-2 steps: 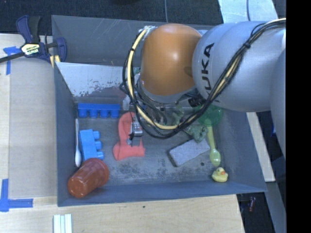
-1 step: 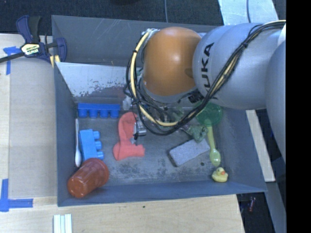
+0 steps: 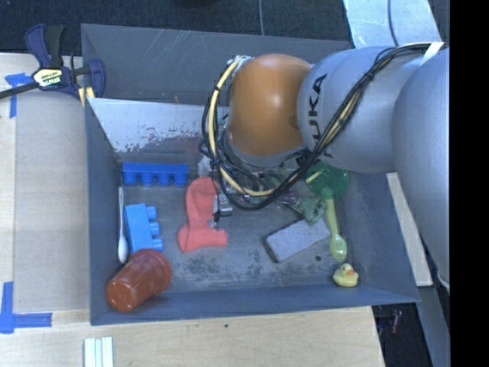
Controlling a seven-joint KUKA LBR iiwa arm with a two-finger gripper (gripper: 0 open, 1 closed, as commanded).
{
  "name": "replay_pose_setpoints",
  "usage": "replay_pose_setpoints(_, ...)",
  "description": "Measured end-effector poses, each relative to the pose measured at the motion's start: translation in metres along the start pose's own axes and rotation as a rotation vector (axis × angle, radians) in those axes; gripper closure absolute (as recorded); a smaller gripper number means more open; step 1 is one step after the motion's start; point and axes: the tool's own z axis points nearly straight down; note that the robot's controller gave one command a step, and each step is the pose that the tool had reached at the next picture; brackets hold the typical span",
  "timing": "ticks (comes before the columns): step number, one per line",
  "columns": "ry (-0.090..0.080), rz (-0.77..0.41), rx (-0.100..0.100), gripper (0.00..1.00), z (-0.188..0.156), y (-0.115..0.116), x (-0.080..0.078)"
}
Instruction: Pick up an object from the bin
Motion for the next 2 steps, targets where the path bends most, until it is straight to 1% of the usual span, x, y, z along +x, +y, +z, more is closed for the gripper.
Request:
replay_pose_setpoints(1, -0.005, 0.009, 0.001, 1.00, 0.0632, -0.0254, -0.0034)
replay_pose_setpoints(2, -0.005, 0.009, 0.001, 1.00, 0.0630, -0.0253, -0.0034)
